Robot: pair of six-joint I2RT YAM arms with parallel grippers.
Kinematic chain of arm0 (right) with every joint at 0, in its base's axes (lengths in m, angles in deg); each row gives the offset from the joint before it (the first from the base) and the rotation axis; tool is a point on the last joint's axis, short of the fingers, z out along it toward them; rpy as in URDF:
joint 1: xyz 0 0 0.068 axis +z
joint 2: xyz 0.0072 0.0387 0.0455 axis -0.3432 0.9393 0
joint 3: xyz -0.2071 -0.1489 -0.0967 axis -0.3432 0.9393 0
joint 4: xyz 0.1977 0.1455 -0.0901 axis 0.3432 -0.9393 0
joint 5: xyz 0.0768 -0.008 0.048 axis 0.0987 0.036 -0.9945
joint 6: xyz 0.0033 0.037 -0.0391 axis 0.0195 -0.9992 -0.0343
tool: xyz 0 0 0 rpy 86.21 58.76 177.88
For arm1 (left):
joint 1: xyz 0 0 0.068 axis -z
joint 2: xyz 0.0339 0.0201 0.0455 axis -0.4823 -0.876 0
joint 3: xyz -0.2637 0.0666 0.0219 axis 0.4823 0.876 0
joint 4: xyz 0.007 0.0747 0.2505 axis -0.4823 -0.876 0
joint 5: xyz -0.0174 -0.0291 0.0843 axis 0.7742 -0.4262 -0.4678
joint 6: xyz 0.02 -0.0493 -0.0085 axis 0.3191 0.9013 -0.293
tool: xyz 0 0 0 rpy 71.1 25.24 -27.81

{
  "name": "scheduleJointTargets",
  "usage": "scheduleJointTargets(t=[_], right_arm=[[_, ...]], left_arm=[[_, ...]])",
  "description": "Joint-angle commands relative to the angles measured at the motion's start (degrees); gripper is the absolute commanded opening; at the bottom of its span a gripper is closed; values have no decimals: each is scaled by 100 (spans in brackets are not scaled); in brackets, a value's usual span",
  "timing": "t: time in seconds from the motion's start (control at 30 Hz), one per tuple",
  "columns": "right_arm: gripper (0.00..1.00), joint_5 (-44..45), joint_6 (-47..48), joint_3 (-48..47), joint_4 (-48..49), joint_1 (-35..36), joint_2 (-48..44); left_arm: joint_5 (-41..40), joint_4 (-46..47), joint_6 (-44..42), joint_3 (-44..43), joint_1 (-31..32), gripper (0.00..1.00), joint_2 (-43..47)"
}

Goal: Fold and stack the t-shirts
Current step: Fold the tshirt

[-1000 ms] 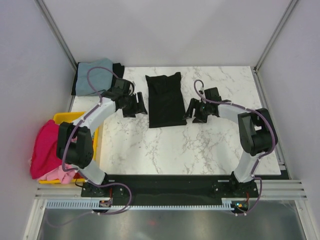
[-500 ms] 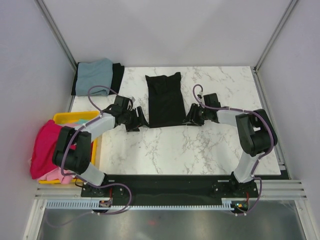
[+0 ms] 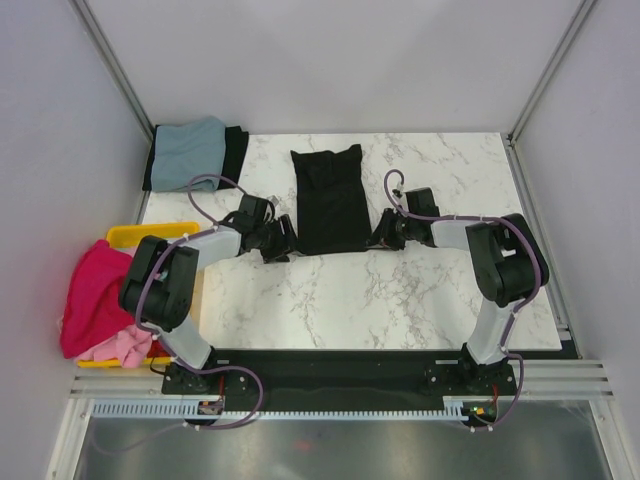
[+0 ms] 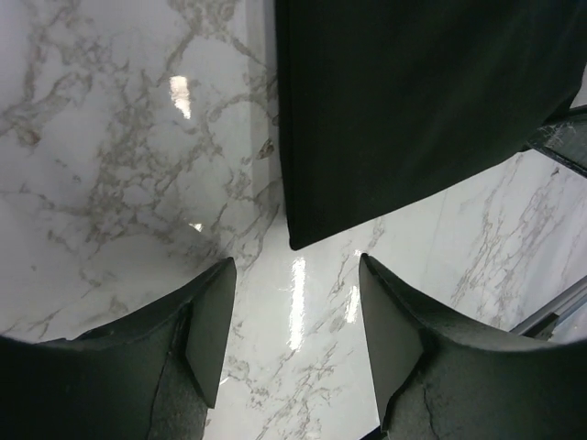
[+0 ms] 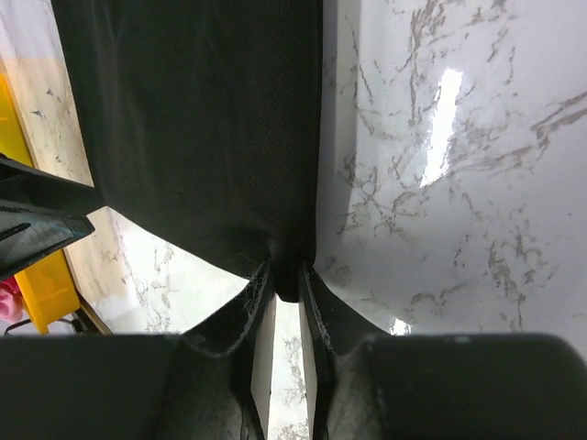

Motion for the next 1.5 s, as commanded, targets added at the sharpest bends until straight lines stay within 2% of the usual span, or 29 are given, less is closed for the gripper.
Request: scheduleJointTargets(t=[0.0,0.2,0.33,0.5,0.53,0.63,0.77,0.87,1.07,1.2,1.37,1.47], right_arm=[[22,112,128,-47,-52,9,218],[14,59,146,-83,-52,9,297],[13,51,190,-83,-61,9,367],[3,33,216,-83,-61,9,420],[2,33,216,-83,-70,18,429],[0,24,243,-118,-114,9,412],[0,-11,225,-56,-158,18,245],[0,-28,173,285,-193,9,-237],[0,129,67,1181,-684,106,-1880],[0,314,-143,1727,-1203,264,-3494],[0,402,-574,1922,-2064,449,-5000],[0,516,-812,1563,-2398,484,-5476]], left_arm=[[113,492,237,-21,101,64,-116],[16,721,298,-13,128,47,-344],[-81,783,324,-56,215,41,-537],[-238,800,342,-241,295,30,-678],[-265,800,333,-267,303,26,-678],[-327,783,281,-338,312,2,-643],[-362,625,184,-346,400,2,-433],[-633,274,105,-233,654,2,-3],[-1020,-394,280,259,1331,2,1429],[-1170,-1113,666,532,1726,2,2483],[-1390,-1906,1010,533,2052,2,3836],[-1478,-2363,1045,227,2052,2,4067]])
